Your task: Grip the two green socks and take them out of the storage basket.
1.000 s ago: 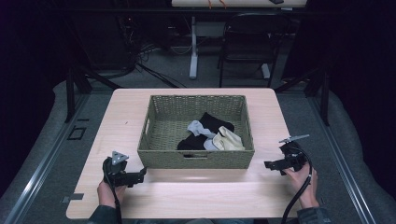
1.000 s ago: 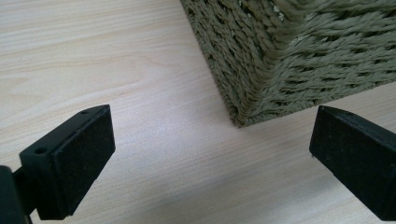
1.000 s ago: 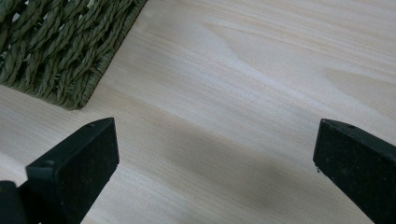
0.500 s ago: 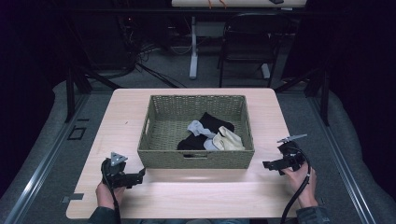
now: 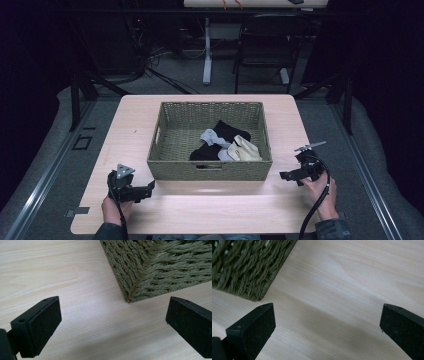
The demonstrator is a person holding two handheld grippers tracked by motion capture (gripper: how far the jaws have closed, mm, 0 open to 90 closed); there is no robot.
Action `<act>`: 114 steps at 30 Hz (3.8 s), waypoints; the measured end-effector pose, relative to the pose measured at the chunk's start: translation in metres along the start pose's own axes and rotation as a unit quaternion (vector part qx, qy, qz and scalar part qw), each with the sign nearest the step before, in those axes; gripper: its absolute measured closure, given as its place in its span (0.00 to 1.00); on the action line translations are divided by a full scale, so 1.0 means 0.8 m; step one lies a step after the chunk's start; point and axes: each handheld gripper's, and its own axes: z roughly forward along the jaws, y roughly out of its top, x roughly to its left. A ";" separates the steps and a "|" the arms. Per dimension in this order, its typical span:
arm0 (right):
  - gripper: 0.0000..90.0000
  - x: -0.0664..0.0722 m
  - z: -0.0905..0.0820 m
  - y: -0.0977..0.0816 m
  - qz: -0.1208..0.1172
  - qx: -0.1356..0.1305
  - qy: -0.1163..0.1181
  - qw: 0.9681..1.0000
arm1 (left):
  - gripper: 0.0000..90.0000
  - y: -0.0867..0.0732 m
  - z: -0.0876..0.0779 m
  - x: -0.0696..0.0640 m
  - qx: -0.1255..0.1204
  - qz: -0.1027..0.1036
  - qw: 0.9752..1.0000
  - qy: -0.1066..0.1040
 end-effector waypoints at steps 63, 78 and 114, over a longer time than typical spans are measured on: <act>0.00 0.048 -0.123 0.164 -0.112 -0.035 0.049 0.992 | 0.00 -0.004 -0.001 0.002 0.006 -0.006 1.000 0.001; 0.00 0.099 -0.087 0.224 -0.165 0.016 0.065 0.984 | 0.00 -0.005 -0.001 0.002 0.006 -0.010 1.000 -0.003; 0.40 0.137 0.044 0.247 -0.159 0.124 0.005 0.979 | 0.00 -0.004 -0.002 0.002 0.004 -0.008 1.000 -0.003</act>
